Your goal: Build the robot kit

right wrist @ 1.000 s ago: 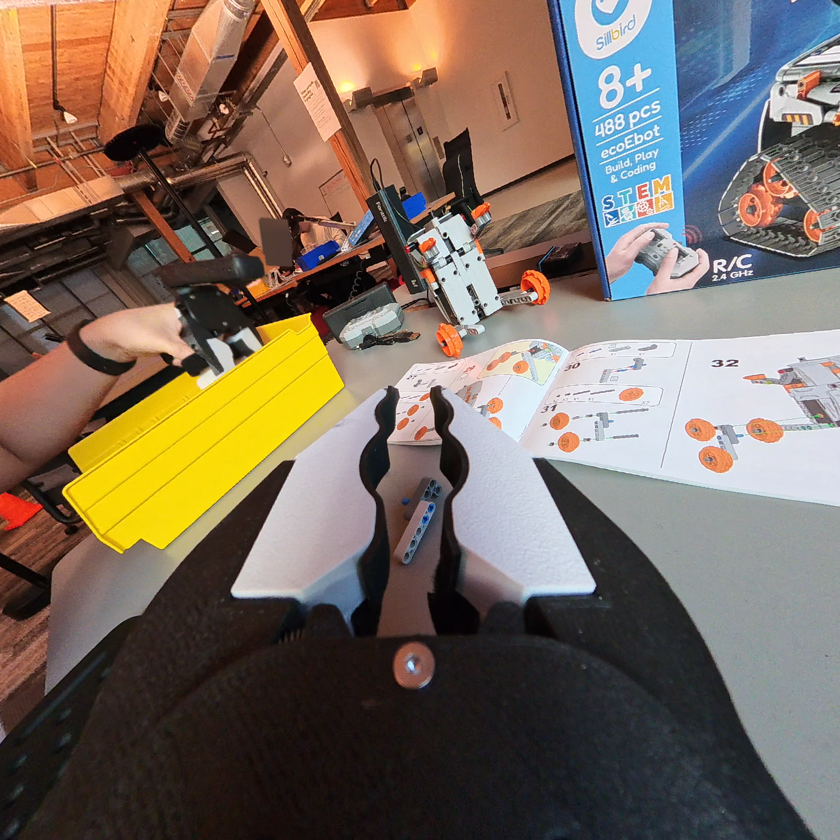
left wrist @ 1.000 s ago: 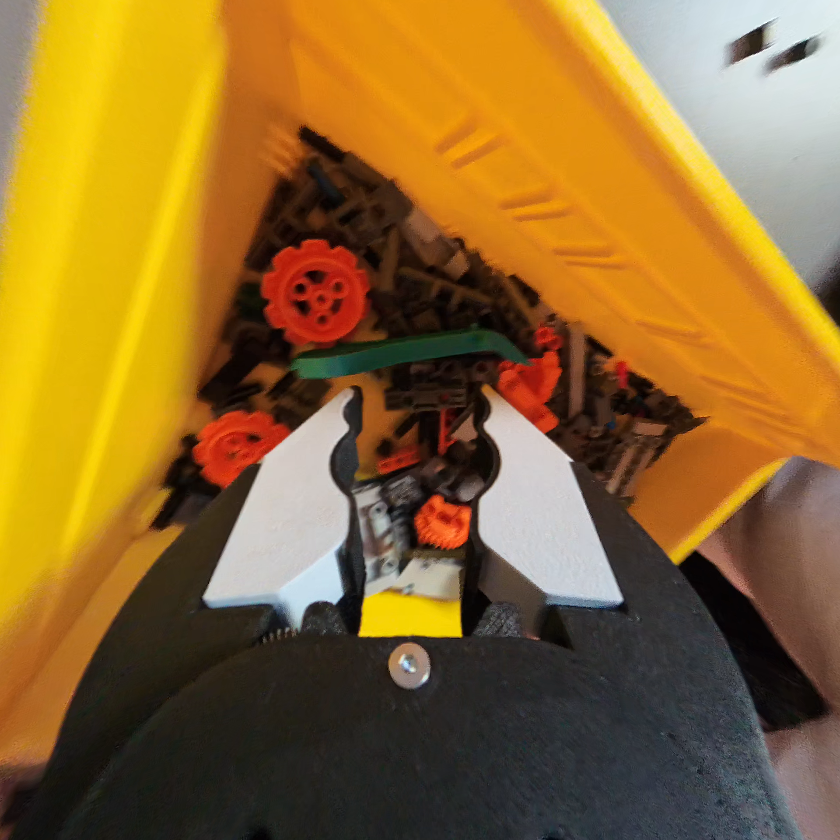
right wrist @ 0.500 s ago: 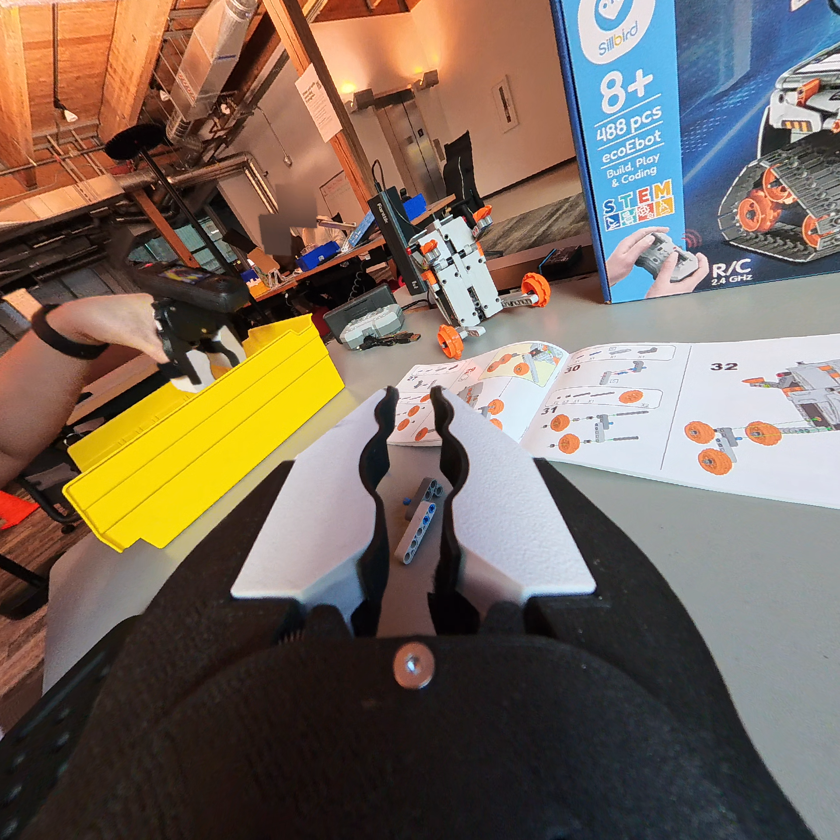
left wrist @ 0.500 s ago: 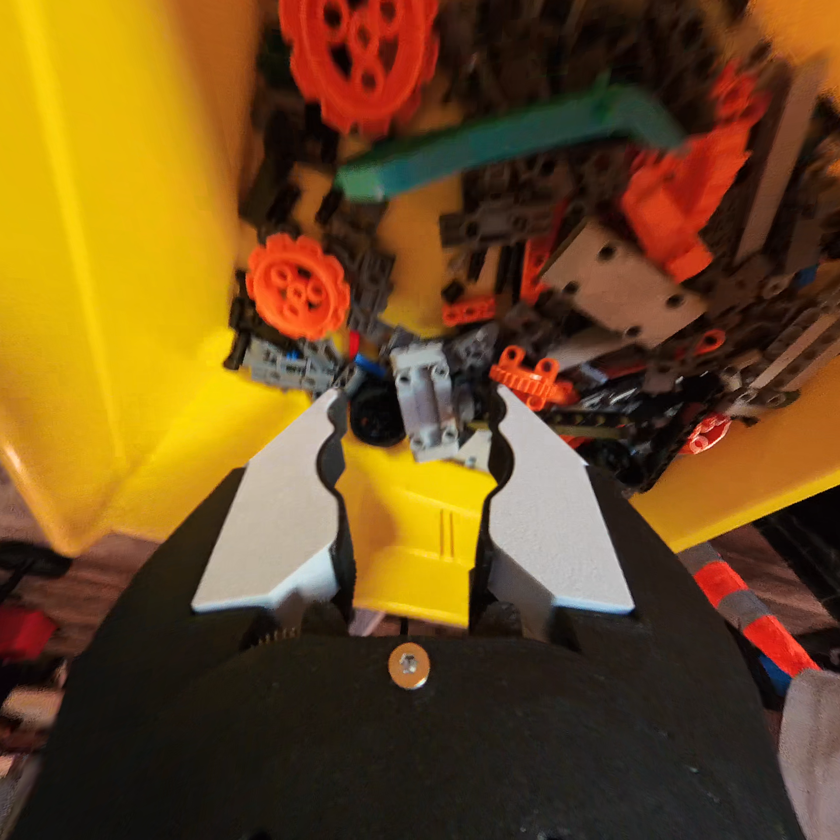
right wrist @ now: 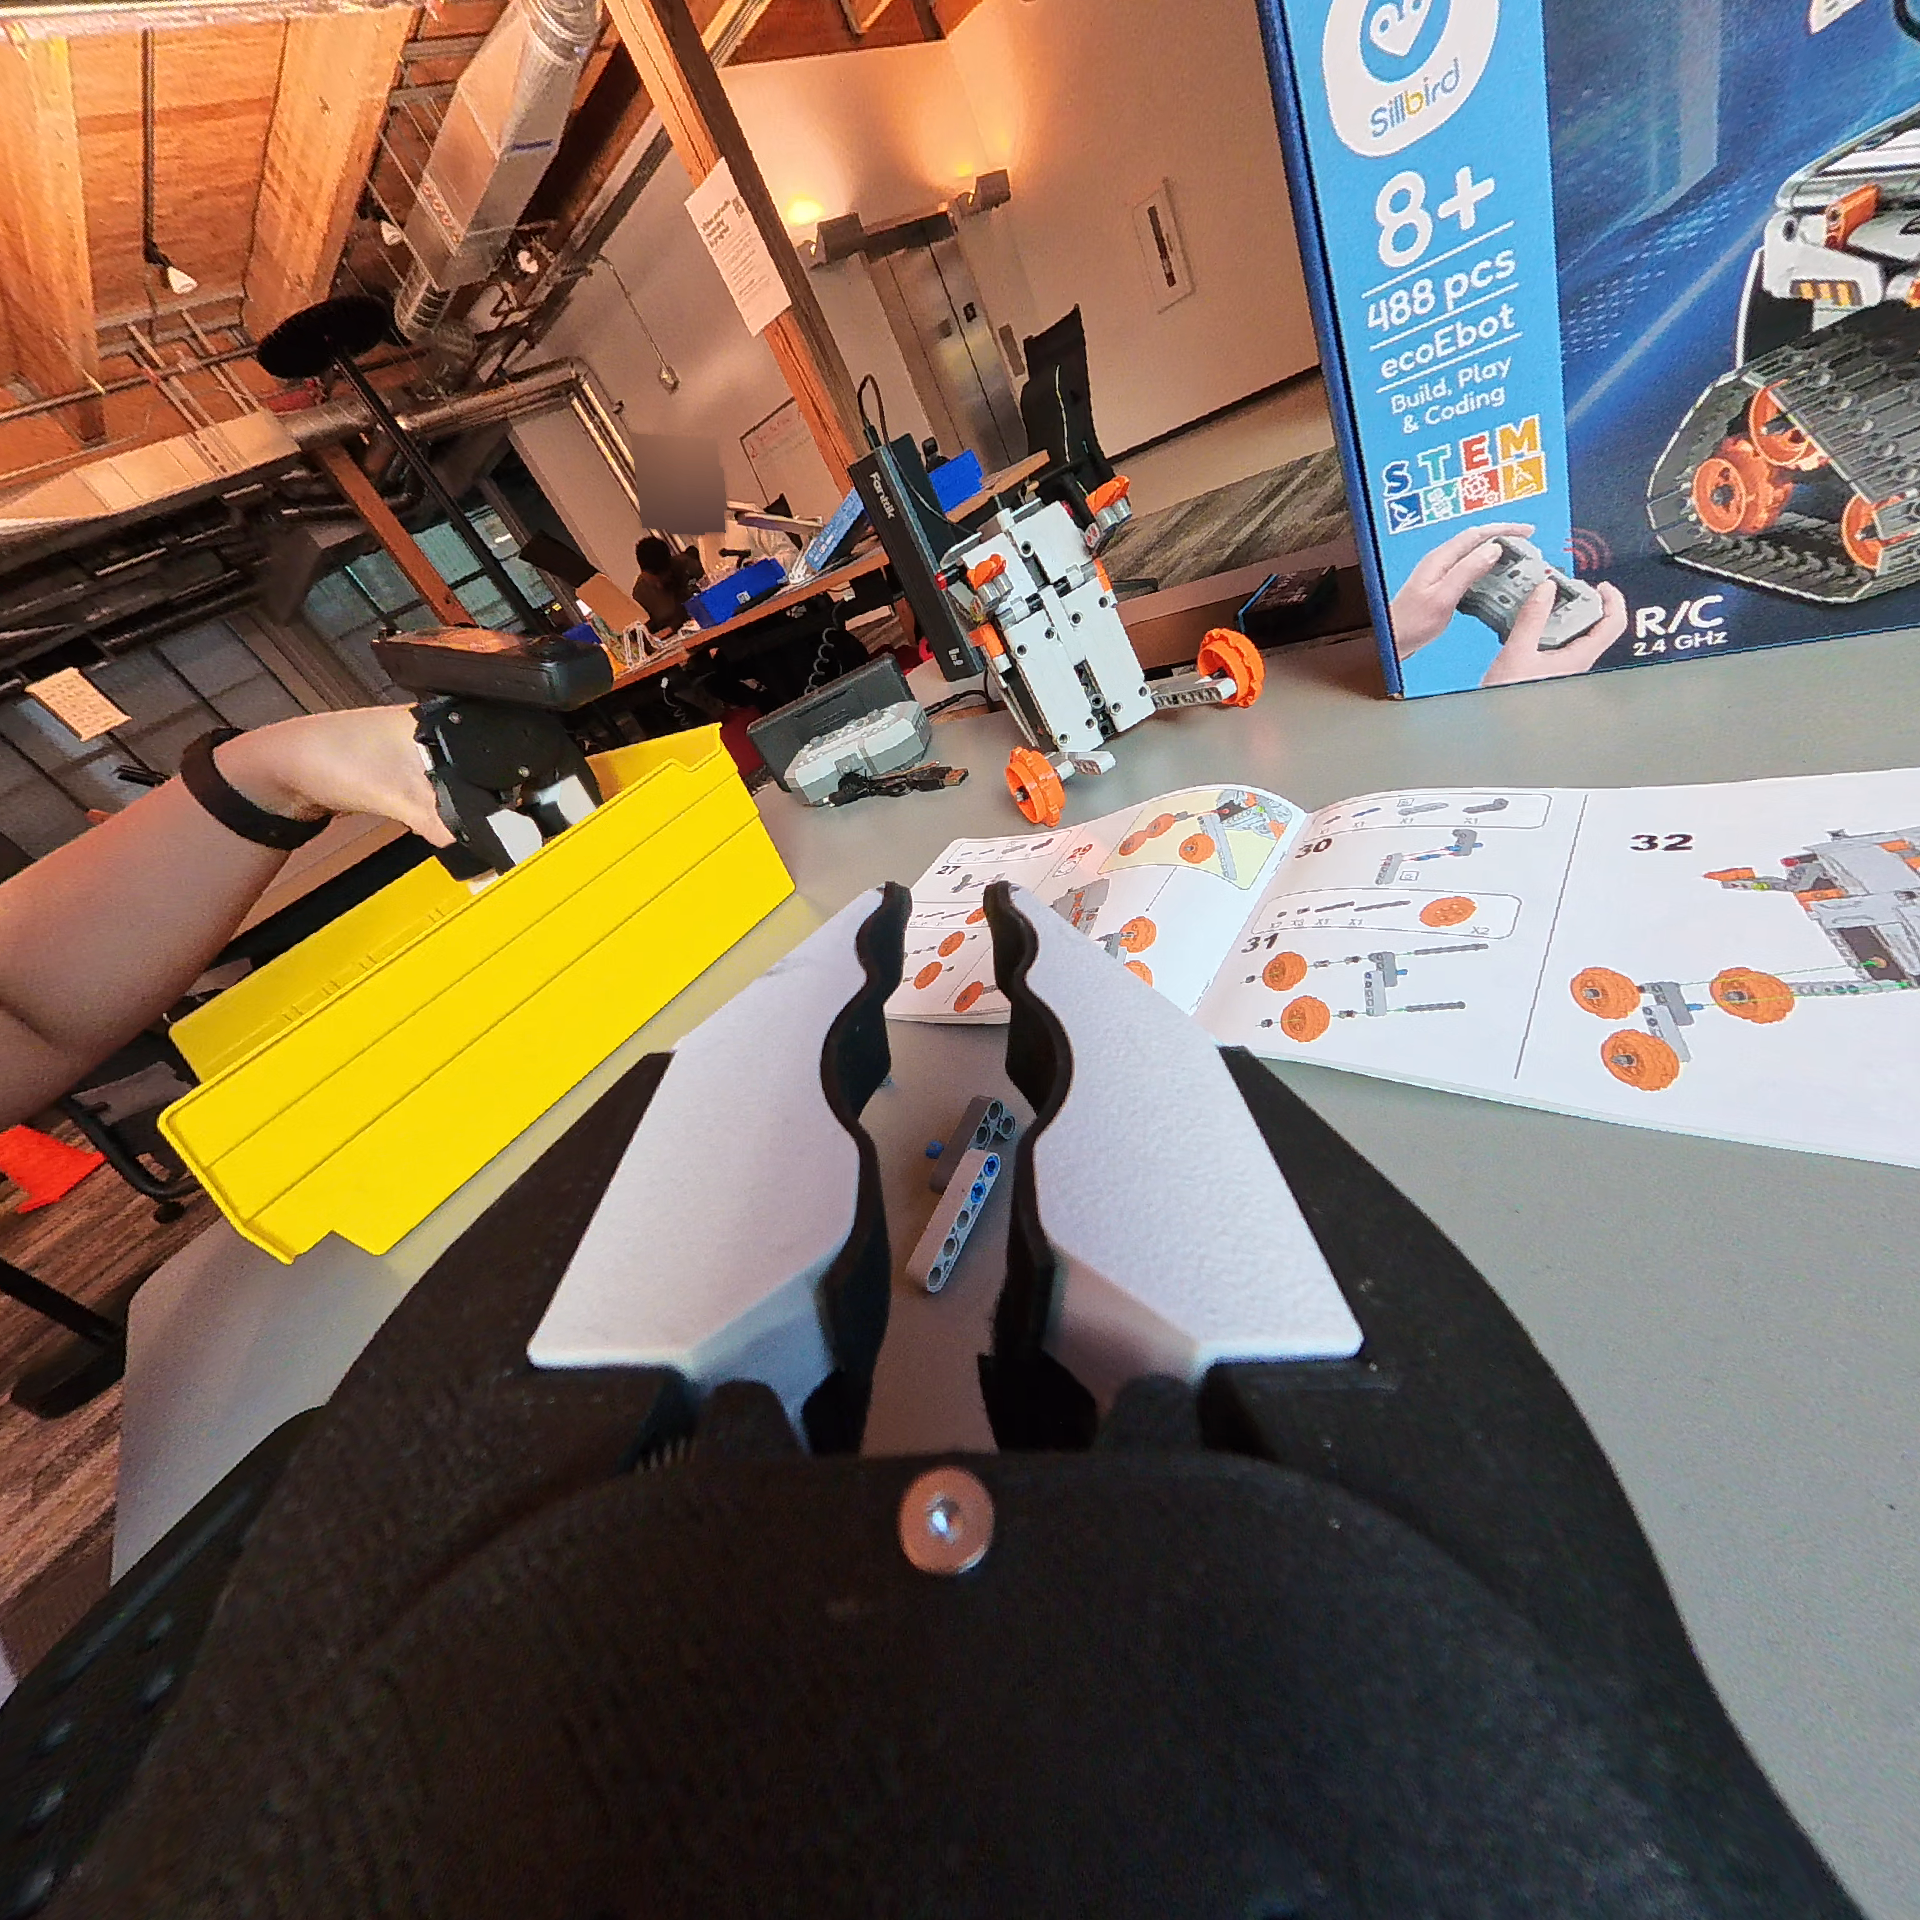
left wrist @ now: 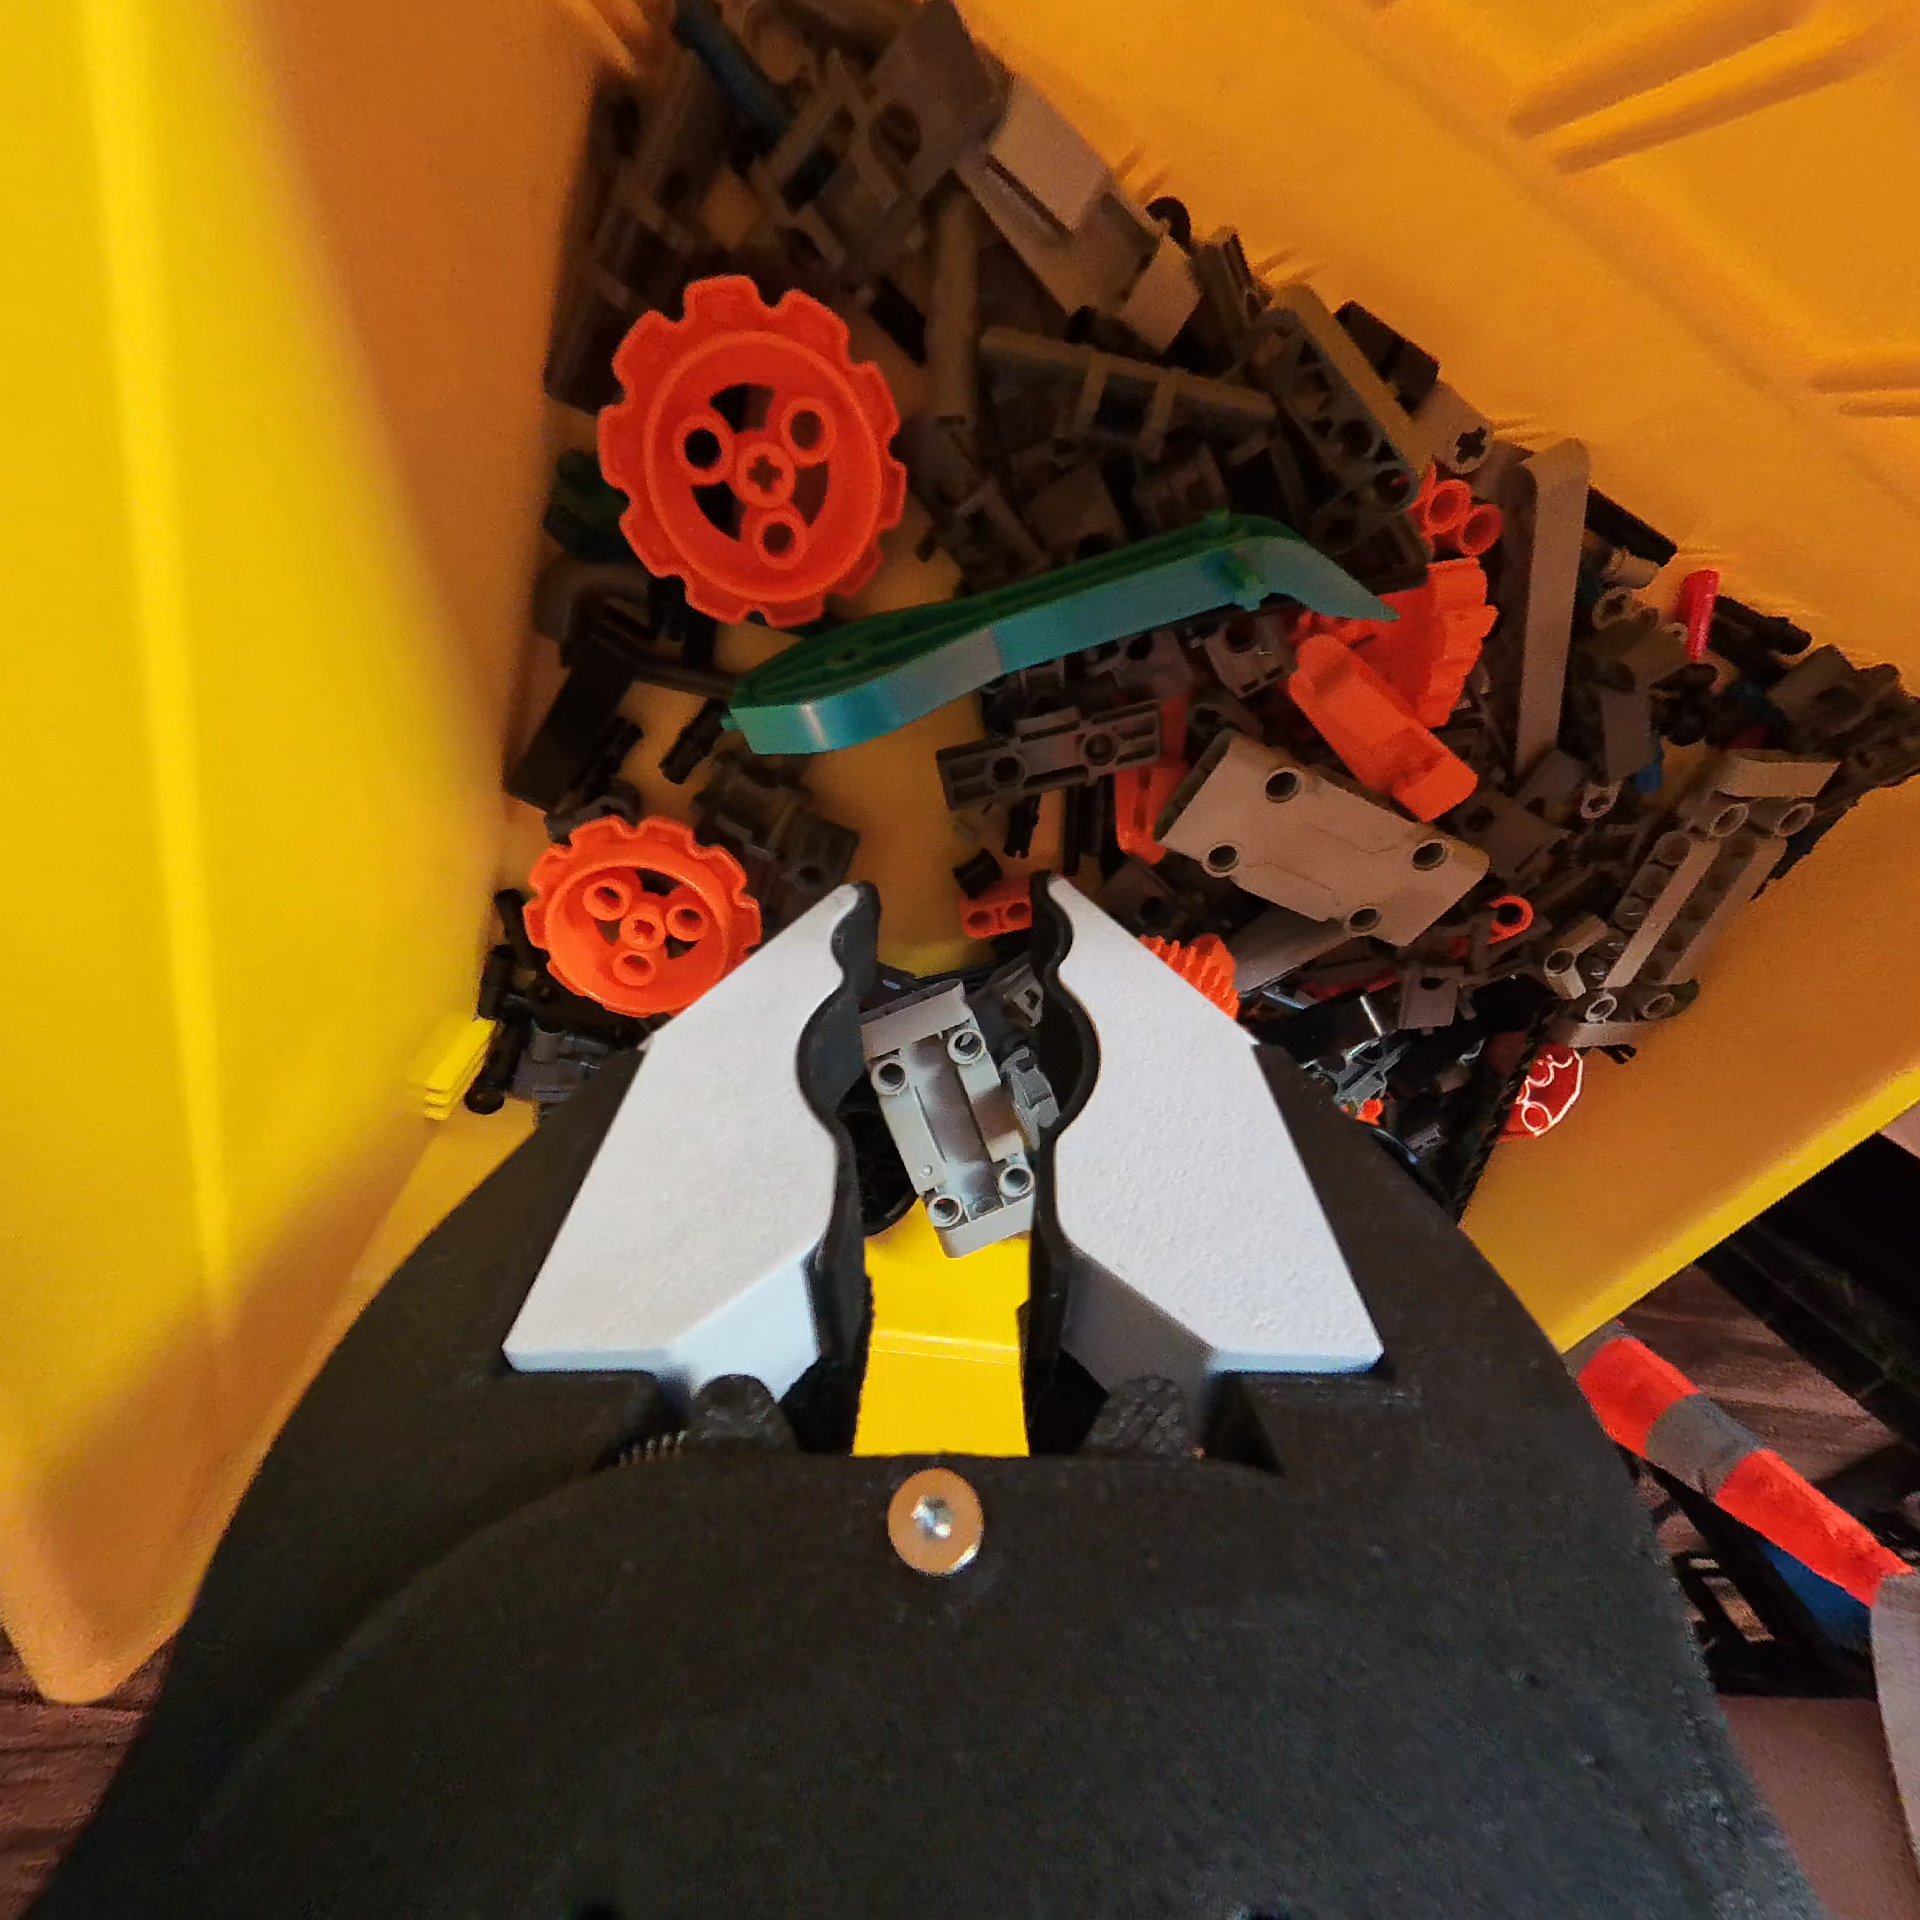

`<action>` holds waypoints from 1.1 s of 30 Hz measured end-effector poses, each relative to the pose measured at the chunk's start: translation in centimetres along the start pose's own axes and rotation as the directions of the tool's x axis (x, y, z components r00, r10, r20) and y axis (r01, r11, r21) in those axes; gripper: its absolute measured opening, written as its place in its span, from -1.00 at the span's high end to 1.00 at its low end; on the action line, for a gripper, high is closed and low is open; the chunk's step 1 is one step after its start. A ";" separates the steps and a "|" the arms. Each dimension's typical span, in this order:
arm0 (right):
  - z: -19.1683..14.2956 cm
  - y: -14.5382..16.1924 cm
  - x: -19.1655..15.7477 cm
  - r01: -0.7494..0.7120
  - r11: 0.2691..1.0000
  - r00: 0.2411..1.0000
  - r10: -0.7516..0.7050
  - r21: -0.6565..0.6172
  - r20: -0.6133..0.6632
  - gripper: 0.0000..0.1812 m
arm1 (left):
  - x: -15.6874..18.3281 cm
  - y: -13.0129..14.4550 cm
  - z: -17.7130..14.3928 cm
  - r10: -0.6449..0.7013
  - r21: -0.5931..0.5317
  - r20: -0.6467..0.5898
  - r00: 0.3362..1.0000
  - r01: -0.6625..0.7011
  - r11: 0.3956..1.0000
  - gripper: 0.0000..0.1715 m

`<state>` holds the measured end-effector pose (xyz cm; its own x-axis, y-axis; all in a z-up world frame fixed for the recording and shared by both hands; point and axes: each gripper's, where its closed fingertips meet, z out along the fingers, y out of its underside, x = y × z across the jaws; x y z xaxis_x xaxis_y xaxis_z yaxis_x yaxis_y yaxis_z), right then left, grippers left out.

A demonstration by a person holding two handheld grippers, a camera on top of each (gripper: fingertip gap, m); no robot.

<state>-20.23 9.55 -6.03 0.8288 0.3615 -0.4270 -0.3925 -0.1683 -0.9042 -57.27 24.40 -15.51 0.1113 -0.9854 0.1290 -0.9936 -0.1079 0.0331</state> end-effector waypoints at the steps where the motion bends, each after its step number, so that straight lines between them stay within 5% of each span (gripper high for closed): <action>1: 0.0 0.0 0.0 0.000 1.000 1.000 0.000 0.000 0.000 0.83 | 0.0 -0.1 0.0 -0.006 0.001 0.002 1.000 0.006 1.000 0.69; 21: -0.1 -0.1 0.0 -0.004 1.000 1.000 0.004 0.008 0.003 0.83 | -0.2 0.5 0.8 -0.009 -0.011 0.053 0.999 0.009 1.000 0.94; 27: 0.0 -0.1 -0.1 -0.001 1.000 1.000 0.001 0.006 0.008 0.83 | 0.2 -0.5 -2.4 -0.058 0.174 0.093 0.994 0.041 0.984 0.94; 33: 0.0 -0.4 -0.5 0.010 1.000 1.000 -0.010 0.019 0.019 0.83 | 3.8 -4.0 -9.8 -0.069 0.487 0.209 0.975 -0.043 0.872 0.95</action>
<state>-20.48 9.40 -5.40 0.8250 0.3805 -0.4177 -0.3917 -0.1476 -0.9082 -52.68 22.37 -5.45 0.1733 -0.9813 -0.0839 -0.8808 -0.1163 -0.4591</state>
